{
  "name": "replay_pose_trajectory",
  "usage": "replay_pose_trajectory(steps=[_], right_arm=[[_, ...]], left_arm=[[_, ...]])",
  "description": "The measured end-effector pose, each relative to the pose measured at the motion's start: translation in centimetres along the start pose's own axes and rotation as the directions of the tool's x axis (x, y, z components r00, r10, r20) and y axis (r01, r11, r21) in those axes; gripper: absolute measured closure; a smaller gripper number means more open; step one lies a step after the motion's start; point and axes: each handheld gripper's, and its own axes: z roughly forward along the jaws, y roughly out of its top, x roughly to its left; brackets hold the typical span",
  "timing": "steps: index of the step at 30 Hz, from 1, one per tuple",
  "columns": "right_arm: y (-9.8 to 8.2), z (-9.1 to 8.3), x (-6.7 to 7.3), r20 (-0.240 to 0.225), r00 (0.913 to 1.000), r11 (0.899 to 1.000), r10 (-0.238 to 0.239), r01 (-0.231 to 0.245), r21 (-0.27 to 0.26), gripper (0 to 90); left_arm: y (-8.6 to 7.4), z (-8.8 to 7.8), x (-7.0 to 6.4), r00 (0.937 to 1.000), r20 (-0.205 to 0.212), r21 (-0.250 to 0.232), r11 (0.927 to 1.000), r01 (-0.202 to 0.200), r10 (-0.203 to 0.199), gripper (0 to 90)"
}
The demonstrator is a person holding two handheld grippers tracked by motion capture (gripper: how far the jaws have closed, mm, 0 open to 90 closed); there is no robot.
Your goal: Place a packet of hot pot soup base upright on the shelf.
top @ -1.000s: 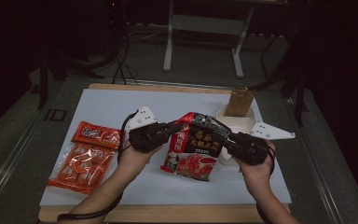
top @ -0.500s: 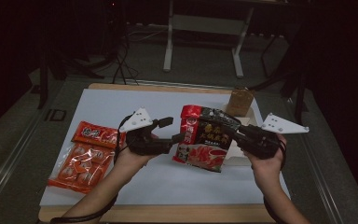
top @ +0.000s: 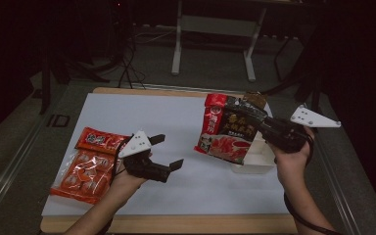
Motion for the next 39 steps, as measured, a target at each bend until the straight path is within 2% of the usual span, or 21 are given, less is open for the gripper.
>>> replay_pose_trajectory(steps=[2,6,8,10,14,18,23,27,30,31,34,37,39], right_arm=[[0.2,-0.1,-0.4,0.016,0.9999,1.000,0.002,-0.002,0.000,78.2],[0.5,-0.4,-1.4,0.048,0.9988,1.000,-0.009,0.010,-0.012,78.1],[0.6,-0.7,-1.9,0.052,0.9982,0.999,-0.029,0.031,-0.027,78.1],[0.7,-0.8,-2.4,0.056,0.9976,0.998,-0.042,0.044,-0.037,78.2],[0.9,-1.2,-3.8,0.077,0.9965,0.999,-0.034,0.037,-0.038,78.2],[1.2,-1.4,-5.1,0.101,0.9939,0.999,-0.043,0.045,-0.015,78.1],[1.1,-1.6,-6.6,0.134,0.9905,0.999,-0.031,0.034,-0.016,78.1],[1.0,-1.6,-7.6,0.144,0.9882,0.999,-0.051,0.053,-0.007,78.1],[0.9,-1.5,-8.3,0.162,0.9834,0.997,-0.082,0.079,0.026,78.0],[0.9,-1.4,-8.5,0.186,0.9796,0.997,-0.076,0.071,0.036,77.9],[0.6,-1.4,-9.0,0.217,0.9735,0.997,-0.072,0.063,0.048,77.9],[0.1,-1.3,-9.9,0.222,0.9735,0.998,-0.053,0.043,0.048,78.0],[-0.2,-1.2,-10.3,0.219,0.9741,0.998,-0.055,0.045,0.051,78.0]], left_arm=[[-1.1,-0.1,0.0,0.9999,-0.002,0.003,0.9999,-0.017,0.017,2.4],[-2.8,-0.4,0.1,0.9999,0.012,-0.001,1.0000,-0.010,0.010,2.4],[-3.5,-0.5,0.1,0.9998,0.017,-0.004,1.0000,0.007,-0.007,2.5],[-4.4,-0.7,0.0,0.9999,0.010,0.000,1.0000,0.000,0.000,2.5],[-5.5,-1.1,-0.2,0.9994,0.002,-0.005,0.9994,-0.036,0.036,2.5],[-6.1,-1.4,-0.4,0.9998,-0.002,0.000,0.9998,-0.021,0.021,2.6],[-7.2,-1.7,-0.9,0.9991,-0.006,0.008,0.9991,-0.042,0.042,2.6],[-8.0,-1.8,-0.9,0.9991,-0.012,0.004,0.9991,-0.041,0.041,2.6],[-8.2,-1.7,-0.9,0.9995,-0.013,-0.001,0.9996,-0.028,0.028,2.6],[-8.3,-1.7,-0.9,0.9995,-0.016,-0.002,0.9997,-0.026,0.026,2.6],[-8.5,-1.7,-0.8,0.9994,-0.028,-0.011,0.9997,-0.022,0.022,2.6],[-8.6,-1.7,-0.8,0.9985,-0.035,-0.008,0.9990,-0.043,0.043,2.6],[-8.7,-1.6,-0.8,0.9986,-0.034,-0.009,0.9992,-0.040,0.039,2.6]])
